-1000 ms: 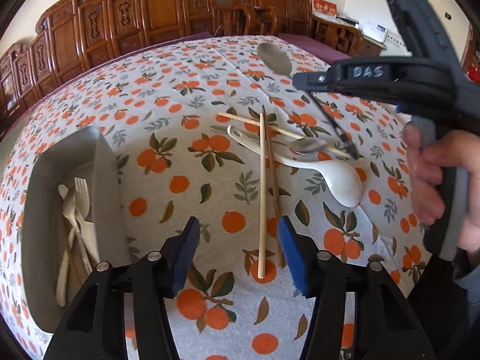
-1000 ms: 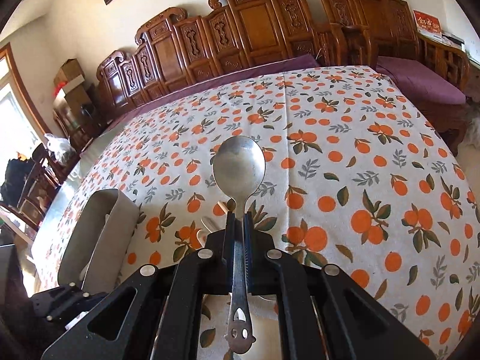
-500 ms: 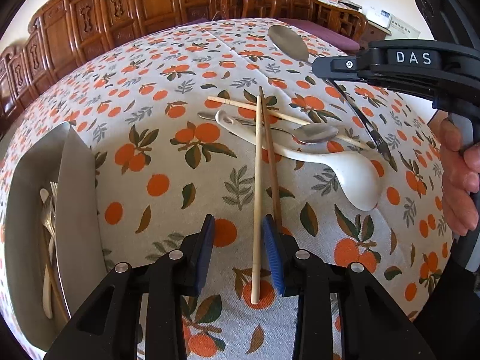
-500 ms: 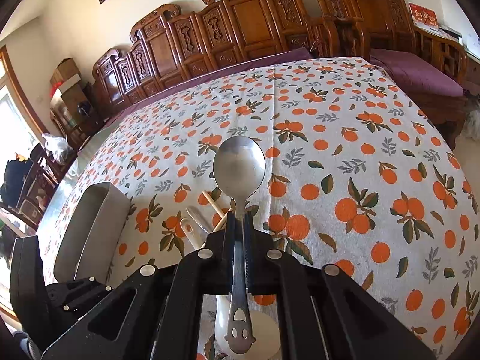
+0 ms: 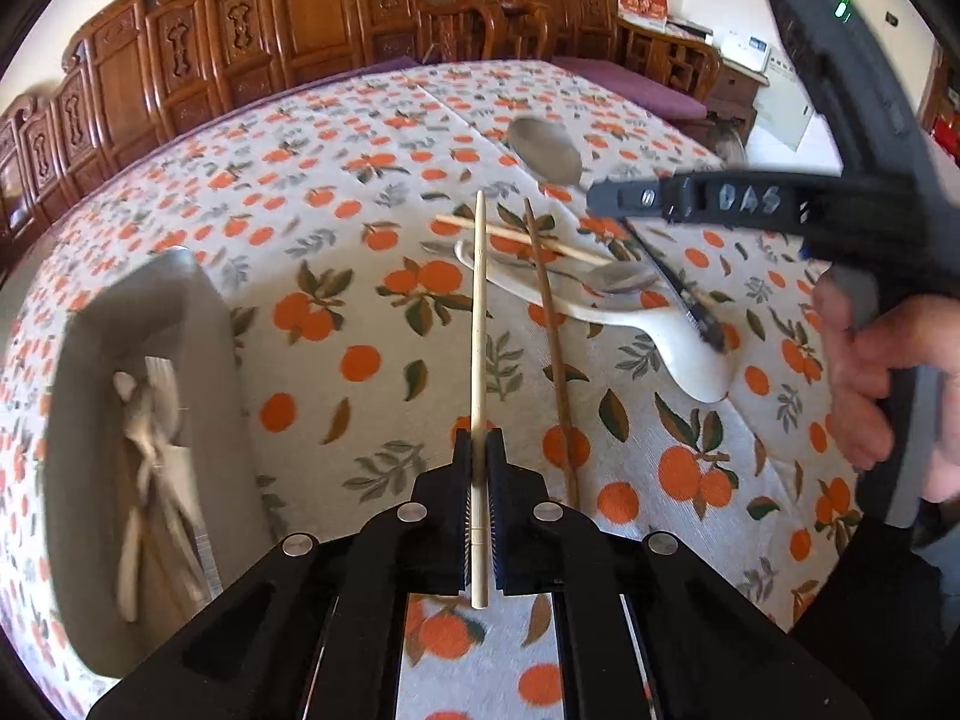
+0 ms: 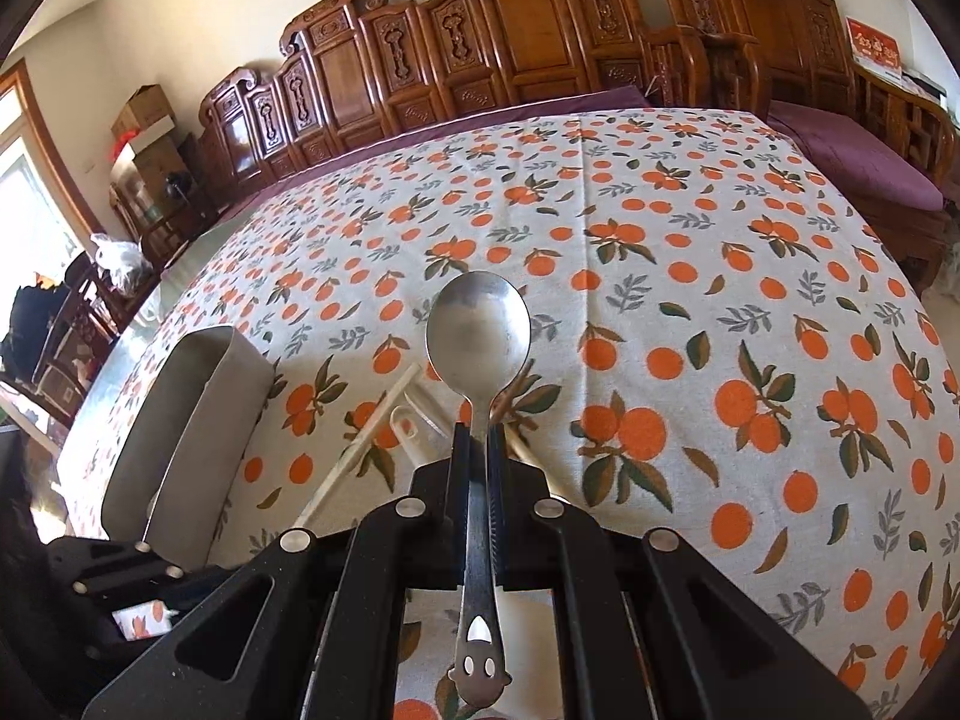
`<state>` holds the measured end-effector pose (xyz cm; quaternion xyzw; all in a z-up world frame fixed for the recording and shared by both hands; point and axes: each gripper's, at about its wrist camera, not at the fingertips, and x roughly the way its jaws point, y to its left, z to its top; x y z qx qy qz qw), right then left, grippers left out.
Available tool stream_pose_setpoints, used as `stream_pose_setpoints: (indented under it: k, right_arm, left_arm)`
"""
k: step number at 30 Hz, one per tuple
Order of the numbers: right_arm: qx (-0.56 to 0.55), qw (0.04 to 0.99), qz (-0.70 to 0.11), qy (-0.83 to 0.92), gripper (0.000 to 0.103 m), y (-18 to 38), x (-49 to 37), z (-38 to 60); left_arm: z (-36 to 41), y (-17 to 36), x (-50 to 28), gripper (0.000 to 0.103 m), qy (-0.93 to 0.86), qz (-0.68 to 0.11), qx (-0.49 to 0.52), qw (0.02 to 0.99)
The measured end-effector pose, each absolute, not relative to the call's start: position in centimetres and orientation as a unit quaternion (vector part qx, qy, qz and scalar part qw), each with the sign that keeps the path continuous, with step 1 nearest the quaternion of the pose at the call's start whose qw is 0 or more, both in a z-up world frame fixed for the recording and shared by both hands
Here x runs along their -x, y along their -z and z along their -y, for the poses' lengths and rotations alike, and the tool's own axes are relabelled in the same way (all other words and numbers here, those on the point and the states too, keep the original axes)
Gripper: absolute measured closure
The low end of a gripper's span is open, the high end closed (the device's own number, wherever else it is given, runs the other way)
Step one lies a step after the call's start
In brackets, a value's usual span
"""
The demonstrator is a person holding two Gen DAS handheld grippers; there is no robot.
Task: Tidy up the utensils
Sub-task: 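Close the left tool on the wooden chopstick and lift it, then lower the chopstick into the grey tray and open the left tool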
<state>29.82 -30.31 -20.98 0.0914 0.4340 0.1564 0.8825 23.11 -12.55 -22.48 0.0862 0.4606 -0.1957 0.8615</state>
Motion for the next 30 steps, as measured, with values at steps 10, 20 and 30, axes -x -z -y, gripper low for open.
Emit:
stream_pose_setpoints:
  k: [10,20,30]
  right_arm:
    - [-0.083,0.881,-0.429,-0.181,0.096,20.2,-28.8,27.6]
    - [-0.051,0.875,-0.429,-0.218,0.096,19.8,-27.6,23.7]
    - [-0.034,0.872,-0.431,-0.229,0.096,19.9,-27.1,22.4]
  left_arm:
    - [8.8,18.3,-21.3,0.099,0.181,-0.431,-0.065,0.882]
    - [4.0,16.6,-20.2,0.099,0.137,-0.425,-0.048,0.893]
    - [-1.0,16.9,-21.4,0.099,0.087,-0.439,-0.037,0.893]
